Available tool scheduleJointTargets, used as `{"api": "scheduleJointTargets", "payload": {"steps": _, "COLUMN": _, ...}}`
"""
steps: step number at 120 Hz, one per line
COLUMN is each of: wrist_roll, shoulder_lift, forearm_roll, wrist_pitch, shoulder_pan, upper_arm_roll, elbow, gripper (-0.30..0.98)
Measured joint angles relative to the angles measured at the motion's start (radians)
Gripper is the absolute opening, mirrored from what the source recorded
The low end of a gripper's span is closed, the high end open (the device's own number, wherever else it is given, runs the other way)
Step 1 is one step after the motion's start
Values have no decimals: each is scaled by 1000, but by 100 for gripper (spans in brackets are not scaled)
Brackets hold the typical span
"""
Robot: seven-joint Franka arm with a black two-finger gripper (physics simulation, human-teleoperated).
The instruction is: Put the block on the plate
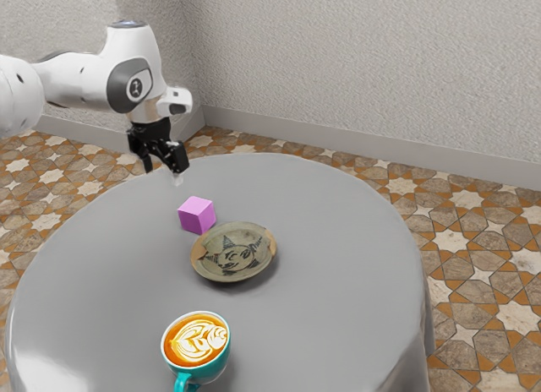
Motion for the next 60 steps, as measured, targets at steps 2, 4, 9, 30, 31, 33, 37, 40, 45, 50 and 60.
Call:
{"api": "scheduleJointTargets", "payload": {"steps": 2, "wrist_roll": 0, "shoulder_lift": 7, "forearm_roll": -4, "wrist_pitch": 5, "shoulder_pan": 0, "upper_arm_roll": 0, "elbow": 1, "gripper": 69}}
{"api": "scheduleJointTargets", "payload": {"steps": 4, "wrist_roll": 0, "shoulder_lift": 14, "forearm_roll": -7, "wrist_pitch": 10, "shoulder_pan": 0, "upper_arm_roll": 0, "elbow": 1, "gripper": 69}}
{"api": "scheduleJointTargets", "payload": {"steps": 9, "wrist_roll": 0, "shoulder_lift": 32, "forearm_roll": -14, "wrist_pitch": 20, "shoulder_pan": 1, "upper_arm_roll": 0, "elbow": 4, "gripper": 69}}
{"api": "scheduleJointTargets", "payload": {"steps": 30, "wrist_roll": 2, "shoulder_lift": 90, "forearm_roll": -46, "wrist_pitch": 45, "shoulder_pan": -6, "upper_arm_roll": 1, "elbow": 28, "gripper": 69}}
{"api": "scheduleJointTargets", "payload": {"steps": 31, "wrist_roll": 2, "shoulder_lift": 93, "forearm_roll": -47, "wrist_pitch": 46, "shoulder_pan": -6, "upper_arm_roll": 1, "elbow": 29, "gripper": 69}}
{"api": "scheduleJointTargets", "payload": {"steps": 33, "wrist_roll": 2, "shoulder_lift": 97, "forearm_roll": -49, "wrist_pitch": 47, "shoulder_pan": -6, "upper_arm_roll": 0, "elbow": 31, "gripper": 69}}
{"api": "scheduleJointTargets", "payload": {"steps": 37, "wrist_roll": 2, "shoulder_lift": 107, "forearm_roll": -53, "wrist_pitch": 50, "shoulder_pan": -6, "upper_arm_roll": 0, "elbow": 35, "gripper": 69}}
{"api": "scheduleJointTargets", "payload": {"steps": 40, "wrist_roll": 2, "shoulder_lift": 114, "forearm_roll": -56, "wrist_pitch": 51, "shoulder_pan": -4, "upper_arm_roll": 0, "elbow": 38, "gripper": 69}}
{"api": "scheduleJointTargets", "payload": {"steps": 45, "wrist_roll": 3, "shoulder_lift": 128, "forearm_roll": -61, "wrist_pitch": 53, "shoulder_pan": 3, "upper_arm_roll": -7, "elbow": 44, "gripper": 69}}
{"api": "scheduleJointTargets", "payload": {"steps": 50, "wrist_roll": 4, "shoulder_lift": 139, "forearm_roll": -65, "wrist_pitch": 55, "shoulder_pan": 13, "upper_arm_roll": -16, "elbow": 50, "gripper": 69}}
{"api": "scheduleJointTargets", "payload": {"steps": 60, "wrist_roll": 5, "shoulder_lift": 175, "forearm_roll": -70, "wrist_pitch": 58, "shoulder_pan": 23, "upper_arm_roll": -29, "elbow": 81, "gripper": 69}}
